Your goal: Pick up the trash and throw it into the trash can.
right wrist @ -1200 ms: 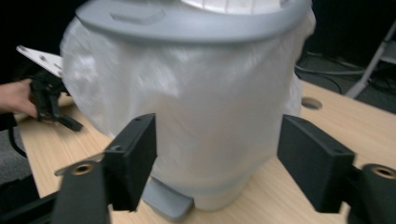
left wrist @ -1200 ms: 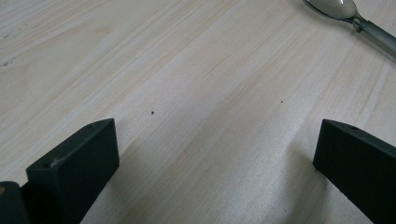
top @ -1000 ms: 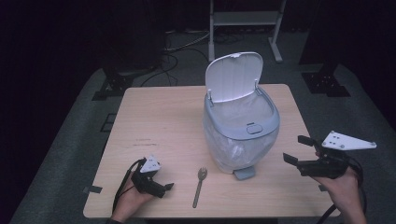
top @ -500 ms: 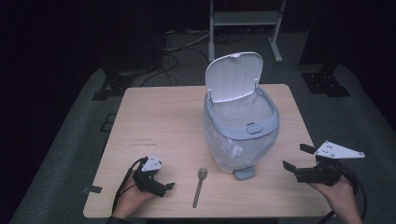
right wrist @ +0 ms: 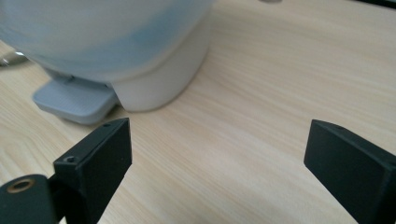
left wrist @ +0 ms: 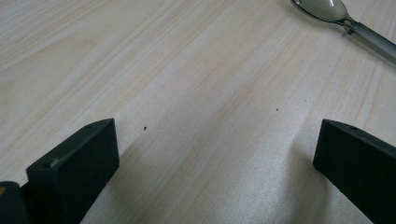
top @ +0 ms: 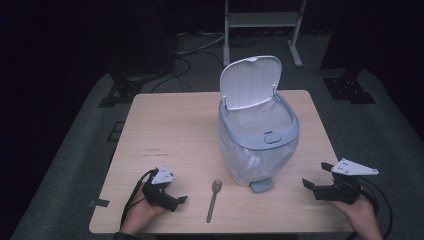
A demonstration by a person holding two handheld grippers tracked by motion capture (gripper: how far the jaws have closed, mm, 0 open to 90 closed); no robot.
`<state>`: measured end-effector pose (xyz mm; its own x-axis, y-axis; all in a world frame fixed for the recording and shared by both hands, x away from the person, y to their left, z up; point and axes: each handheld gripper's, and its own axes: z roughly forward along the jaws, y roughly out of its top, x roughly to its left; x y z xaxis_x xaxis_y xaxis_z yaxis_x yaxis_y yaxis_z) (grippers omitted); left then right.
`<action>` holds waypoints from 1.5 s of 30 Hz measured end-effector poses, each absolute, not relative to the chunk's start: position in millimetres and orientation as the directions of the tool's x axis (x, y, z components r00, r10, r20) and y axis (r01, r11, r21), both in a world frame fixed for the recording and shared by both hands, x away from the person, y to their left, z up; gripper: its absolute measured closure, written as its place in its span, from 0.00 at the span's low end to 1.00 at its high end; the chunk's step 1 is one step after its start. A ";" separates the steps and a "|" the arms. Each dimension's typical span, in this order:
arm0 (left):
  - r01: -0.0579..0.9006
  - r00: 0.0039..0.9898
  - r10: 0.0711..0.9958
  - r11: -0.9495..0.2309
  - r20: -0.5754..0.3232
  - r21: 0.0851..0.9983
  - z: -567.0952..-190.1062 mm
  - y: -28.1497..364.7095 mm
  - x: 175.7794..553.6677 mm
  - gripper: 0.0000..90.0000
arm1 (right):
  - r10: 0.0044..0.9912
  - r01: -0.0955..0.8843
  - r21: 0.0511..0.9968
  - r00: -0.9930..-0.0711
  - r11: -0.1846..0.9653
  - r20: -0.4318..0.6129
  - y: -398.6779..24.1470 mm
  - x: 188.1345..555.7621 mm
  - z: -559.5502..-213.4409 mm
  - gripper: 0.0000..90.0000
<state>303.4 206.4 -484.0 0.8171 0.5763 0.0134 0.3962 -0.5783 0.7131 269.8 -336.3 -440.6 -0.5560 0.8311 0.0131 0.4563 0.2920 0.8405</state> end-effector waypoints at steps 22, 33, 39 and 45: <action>0.430 0.800 0.600 -0.548 -0.021 0.718 -482.9 204.8 301.7 0.00 | 0.850 0.589 0.736 -0.525 0.334 0.034 -345.4 281.2 -486.0 0.01; 0.429 0.804 0.594 -0.543 -0.031 0.722 -476.6 193.5 296.4 0.00 | 0.848 0.597 0.715 -0.530 0.365 0.009 -345.5 284.0 -488.7 0.01; 0.417 0.806 0.592 -0.531 -0.030 0.738 -470.8 185.6 292.5 0.00 | 0.848 0.597 0.714 -0.530 0.365 0.010 -345.5 284.1 -488.7 0.01; 0.409 0.815 0.578 -0.521 -0.043 0.749 -468.2 174.3 290.5 0.00 | 0.848 0.597 0.715 -0.530 0.365 0.010 -345.5 284.0 -488.7 0.01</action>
